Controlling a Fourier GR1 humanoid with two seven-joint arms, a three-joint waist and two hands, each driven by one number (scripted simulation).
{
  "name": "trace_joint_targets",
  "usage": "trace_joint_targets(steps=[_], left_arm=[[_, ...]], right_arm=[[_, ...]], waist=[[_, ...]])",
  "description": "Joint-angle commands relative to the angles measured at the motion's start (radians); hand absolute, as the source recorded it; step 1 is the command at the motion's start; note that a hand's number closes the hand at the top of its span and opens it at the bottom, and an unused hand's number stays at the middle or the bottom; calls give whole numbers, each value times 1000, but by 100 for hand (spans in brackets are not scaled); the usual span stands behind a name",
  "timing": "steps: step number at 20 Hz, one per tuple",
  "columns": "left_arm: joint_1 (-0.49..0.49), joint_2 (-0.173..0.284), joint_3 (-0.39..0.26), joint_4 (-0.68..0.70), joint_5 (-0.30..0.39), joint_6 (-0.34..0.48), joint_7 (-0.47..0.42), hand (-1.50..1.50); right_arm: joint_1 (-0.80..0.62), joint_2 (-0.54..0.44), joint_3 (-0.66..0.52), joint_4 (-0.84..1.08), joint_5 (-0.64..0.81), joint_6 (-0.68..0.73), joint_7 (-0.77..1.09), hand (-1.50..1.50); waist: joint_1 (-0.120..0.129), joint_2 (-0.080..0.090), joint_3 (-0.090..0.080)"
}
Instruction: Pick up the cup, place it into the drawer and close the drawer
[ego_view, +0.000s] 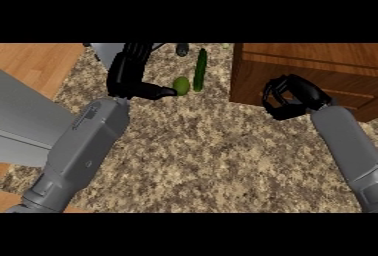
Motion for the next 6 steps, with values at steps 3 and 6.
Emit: trace_joint_targets(steps=[3,6], left_arm=[[23,2,-6,-24,5,-27,-1,-150],[33,2,-4,-27,5,-27,-7,-150]], right_arm=[[-171,-109,-98,21,-12,-110,82,150],[-155,-131,-94,13,-14,-82,83,150]], waist=[[49,15,-13],[46,19,-13]])
